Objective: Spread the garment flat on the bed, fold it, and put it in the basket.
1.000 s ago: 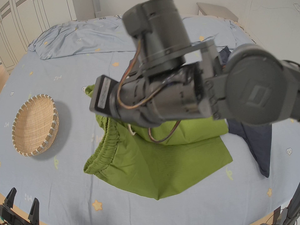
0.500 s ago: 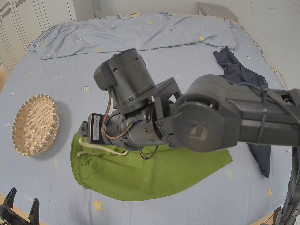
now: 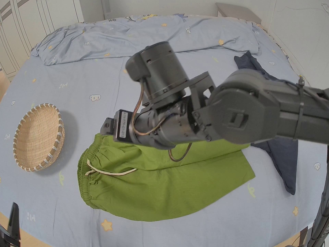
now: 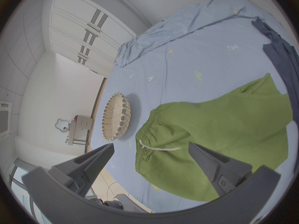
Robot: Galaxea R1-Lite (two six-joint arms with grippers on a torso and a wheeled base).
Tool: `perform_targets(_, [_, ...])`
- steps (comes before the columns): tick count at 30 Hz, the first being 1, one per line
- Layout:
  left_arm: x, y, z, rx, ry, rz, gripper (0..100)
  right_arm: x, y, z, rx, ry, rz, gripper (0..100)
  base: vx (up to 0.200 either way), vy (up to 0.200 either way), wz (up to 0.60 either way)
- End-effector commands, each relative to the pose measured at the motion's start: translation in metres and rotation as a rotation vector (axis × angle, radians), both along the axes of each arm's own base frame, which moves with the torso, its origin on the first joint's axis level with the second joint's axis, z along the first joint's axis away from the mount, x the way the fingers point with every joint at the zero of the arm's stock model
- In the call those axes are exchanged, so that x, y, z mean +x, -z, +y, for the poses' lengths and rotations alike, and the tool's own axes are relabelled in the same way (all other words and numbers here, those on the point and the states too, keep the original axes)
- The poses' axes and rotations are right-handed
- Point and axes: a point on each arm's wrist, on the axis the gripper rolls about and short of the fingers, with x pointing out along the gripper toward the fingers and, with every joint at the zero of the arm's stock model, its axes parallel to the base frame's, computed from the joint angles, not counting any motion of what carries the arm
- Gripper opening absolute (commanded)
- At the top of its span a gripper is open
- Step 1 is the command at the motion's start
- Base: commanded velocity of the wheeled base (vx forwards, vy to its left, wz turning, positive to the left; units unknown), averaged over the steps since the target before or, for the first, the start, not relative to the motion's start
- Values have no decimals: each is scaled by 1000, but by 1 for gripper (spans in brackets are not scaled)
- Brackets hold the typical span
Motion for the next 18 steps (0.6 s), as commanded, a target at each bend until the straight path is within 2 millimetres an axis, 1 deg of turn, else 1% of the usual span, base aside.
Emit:
perform_targets(1, [14, -49, -3, -18, 346, 240, 100, 9, -55, -92, 64, 143, -36, 100, 0, 0, 0])
perform_targets(3, [31, -33, -7, -50, 458, 392, 100, 7, -56, -117, 58, 164, -12, 100, 0, 0, 0])
perform_targets(5, [47, -25, -10, -139, 472, 495, 100, 7, -55, -147, 61, 191, 11, 100, 0, 0, 0])
perform_targets(6, [48, -25, -10, -147, 472, 502, 100, 6, -55, -149, 63, 192, 13, 100, 0, 0, 0])
perform_targets(7, [61, -26, -13, -248, 491, 539, 100, 3, -57, -180, 92, 211, 31, 100, 0, 0, 0])
perform_targets(10, [87, -34, -19, -453, 557, 654, 100, 1, -55, -221, 148, 245, 54, 100, 0, 0, 0])
perform_targets(11, [90, -35, -20, -475, 561, 666, 100, 1, -55, -225, 153, 249, 55, 100, 0, 0, 0])
perform_targets(12, [104, -35, -23, -574, 569, 726, 100, -3, -51, -242, 166, 262, 75, 100, 0, 0, 0])
perform_targets(13, [113, -34, -25, -611, 573, 760, 100, -6, -47, -249, 167, 267, 88, 100, 0, 0, 0])
perform_targets(14, [123, -29, -27, -625, 567, 801, 100, -9, -41, -258, 157, 275, 102, 100, 0, 0, 0])
perform_targets(16, [140, -17, -29, -635, 538, 878, 100, -10, -26, -270, 115, 285, 128, 100, 0, 0, 0])
perform_targets(17, [144, -13, -29, -638, 530, 902, 100, -10, -20, -273, 97, 286, 137, 100, 0, 0, 0])
perform_targets(18, [153, -4, -31, -636, 512, 949, 100, -11, -8, -279, 57, 285, 149, 100, 0, 0, 0])
